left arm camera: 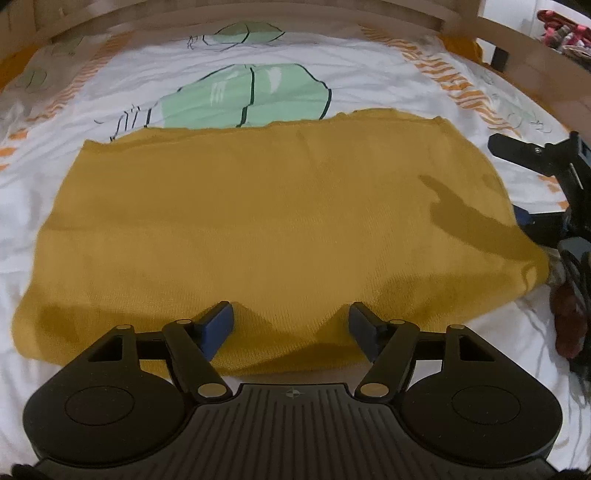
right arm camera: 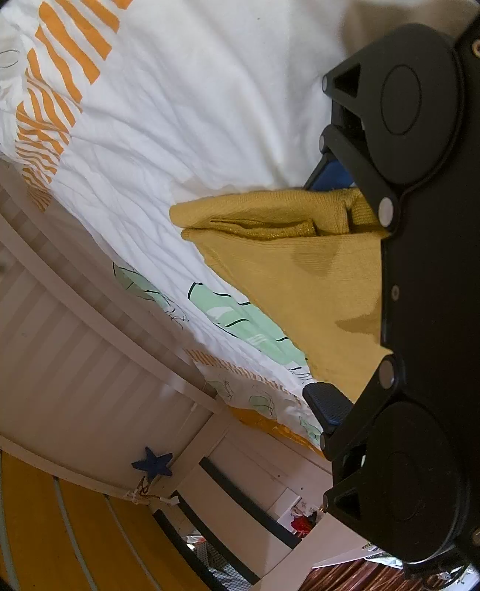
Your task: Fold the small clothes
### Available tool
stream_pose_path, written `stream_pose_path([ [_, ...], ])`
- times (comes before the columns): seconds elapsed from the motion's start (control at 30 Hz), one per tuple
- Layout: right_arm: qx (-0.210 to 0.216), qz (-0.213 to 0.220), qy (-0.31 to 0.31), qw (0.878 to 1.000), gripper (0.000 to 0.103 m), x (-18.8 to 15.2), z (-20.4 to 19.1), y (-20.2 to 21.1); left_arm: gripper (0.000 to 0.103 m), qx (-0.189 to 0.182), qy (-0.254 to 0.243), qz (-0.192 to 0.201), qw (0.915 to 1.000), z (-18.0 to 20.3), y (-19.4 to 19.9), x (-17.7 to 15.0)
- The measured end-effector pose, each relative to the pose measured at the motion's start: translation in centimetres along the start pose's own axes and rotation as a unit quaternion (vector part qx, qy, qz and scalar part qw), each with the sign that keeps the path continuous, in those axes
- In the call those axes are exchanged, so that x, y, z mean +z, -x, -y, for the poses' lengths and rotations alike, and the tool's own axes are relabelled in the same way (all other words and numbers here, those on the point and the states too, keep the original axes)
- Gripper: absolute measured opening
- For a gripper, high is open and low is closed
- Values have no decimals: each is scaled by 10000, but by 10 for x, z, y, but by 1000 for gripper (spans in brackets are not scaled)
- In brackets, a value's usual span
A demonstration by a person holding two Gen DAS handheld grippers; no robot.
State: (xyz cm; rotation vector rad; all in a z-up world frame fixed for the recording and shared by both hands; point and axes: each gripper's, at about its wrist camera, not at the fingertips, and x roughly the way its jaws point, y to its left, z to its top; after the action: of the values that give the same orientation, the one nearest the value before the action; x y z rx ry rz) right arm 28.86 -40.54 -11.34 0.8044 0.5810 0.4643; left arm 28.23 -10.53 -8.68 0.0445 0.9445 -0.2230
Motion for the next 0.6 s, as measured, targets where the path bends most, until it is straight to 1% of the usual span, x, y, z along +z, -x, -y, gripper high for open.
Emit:
stream_pose_path([
  [0.1, -38, 23, 143, 9999, 103, -2, -2, -1, 74, -43, 167, -80, 9998, -1, -5, 4],
  [0.23, -103, 58, 309, 9995, 103, -6, -6, -3, 75, -32, 123, -110, 9999, 1, -7, 3],
  [0.37, -67, 123, 338, 9993, 103, -8, -5, -2, 75, -16, 134, -100, 9999, 1, -8, 1],
  [0.6, -125, 177, 445, 9988, 103, -11, -7, -2, 76, 15, 118, -129, 9998, 2, -8, 3],
])
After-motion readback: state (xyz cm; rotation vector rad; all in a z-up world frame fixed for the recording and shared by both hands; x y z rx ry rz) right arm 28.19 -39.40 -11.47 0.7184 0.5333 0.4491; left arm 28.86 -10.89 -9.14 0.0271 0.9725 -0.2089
